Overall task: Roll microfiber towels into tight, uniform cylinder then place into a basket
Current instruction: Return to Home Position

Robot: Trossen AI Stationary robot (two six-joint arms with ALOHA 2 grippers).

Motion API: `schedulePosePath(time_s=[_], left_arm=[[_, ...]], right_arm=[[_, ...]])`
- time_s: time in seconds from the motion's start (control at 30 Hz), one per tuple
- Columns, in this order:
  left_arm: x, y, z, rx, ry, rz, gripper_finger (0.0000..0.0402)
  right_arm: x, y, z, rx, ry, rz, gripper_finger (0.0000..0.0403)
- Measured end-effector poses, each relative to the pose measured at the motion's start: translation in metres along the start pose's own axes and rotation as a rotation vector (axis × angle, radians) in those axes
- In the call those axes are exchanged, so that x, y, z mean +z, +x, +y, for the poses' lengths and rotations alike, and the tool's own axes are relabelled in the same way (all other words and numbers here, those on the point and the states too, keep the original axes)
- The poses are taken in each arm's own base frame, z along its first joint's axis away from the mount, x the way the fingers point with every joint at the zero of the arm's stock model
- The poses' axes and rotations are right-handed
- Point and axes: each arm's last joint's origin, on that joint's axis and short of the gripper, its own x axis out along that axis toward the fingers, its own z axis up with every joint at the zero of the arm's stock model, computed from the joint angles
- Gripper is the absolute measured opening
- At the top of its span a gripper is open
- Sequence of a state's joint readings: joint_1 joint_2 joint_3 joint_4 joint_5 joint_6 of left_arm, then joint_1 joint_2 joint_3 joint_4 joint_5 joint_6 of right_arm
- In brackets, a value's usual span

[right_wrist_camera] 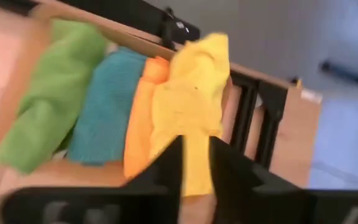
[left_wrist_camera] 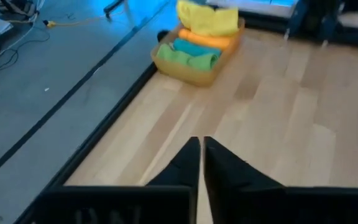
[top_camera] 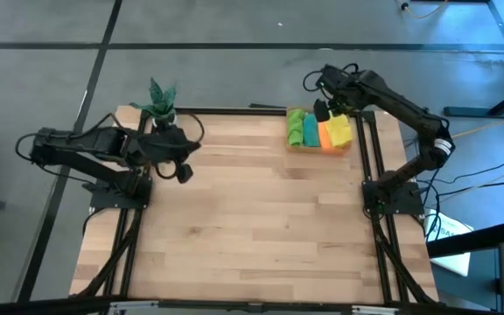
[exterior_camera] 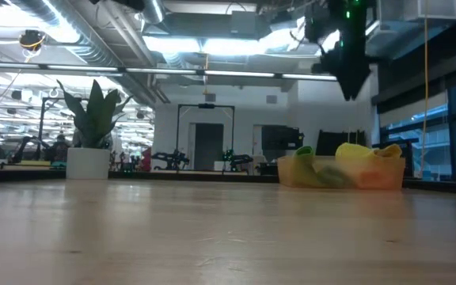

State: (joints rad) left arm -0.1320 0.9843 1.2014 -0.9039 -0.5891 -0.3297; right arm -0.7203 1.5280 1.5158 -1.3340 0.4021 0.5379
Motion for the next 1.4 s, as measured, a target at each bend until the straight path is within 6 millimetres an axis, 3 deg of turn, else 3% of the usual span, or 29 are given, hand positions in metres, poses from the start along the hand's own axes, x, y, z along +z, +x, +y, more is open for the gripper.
schedulePosePath(time_s=[0.13, 0.33, 0.43, 0.53, 0.73, 0.93, 1.2, 1.4], left_arm=[[0.013, -0.020, 0.013, -0.024, -0.017, -0.075, 0.0005], [0.004, -0.053, 0.040, -0.042, -0.066, -0.138, 0.0001], [-0.009, -0.064, 0.051, -0.043, -0.106, -0.164, 0.0000], [-0.030, -0.067, 0.060, -0.056, -0.130, -0.200, 0.0000], [-0.070, -0.061, 0.066, -0.191, -0.178, -0.397, 0.0000], [-0.101, -0.045, 0.063, -0.264, -0.177, -0.628, 0.0000], [-0.136, -0.026, 0.062, -0.276, -0.277, -0.640, 0.0000], [-0.149, -0.020, 0.063, -0.275, -0.290, -0.645, 0.0000]], right_arm=[[-0.012, -0.044, 0.013, 0.037, -0.139, -0.109, 0.0010], [-0.055, -0.109, 0.009, 0.182, -0.231, -0.330, 0.0005], [-0.081, -0.126, -0.005, 0.278, -0.240, -0.404, 0.0006], [-0.104, -0.129, -0.014, 0.400, -0.249, -0.481, 0.0004], [-0.143, -0.105, -0.022, 0.643, -0.251, -0.605, 0.0004], [-0.172, -0.068, -0.013, 0.878, -0.252, -0.678, 0.0005], [-0.211, -0.006, -0.005, 1.013, -0.293, -0.707, 0.0003], [-0.231, 0.030, -0.017, 1.056, -0.273, -0.739, 0.0003]])
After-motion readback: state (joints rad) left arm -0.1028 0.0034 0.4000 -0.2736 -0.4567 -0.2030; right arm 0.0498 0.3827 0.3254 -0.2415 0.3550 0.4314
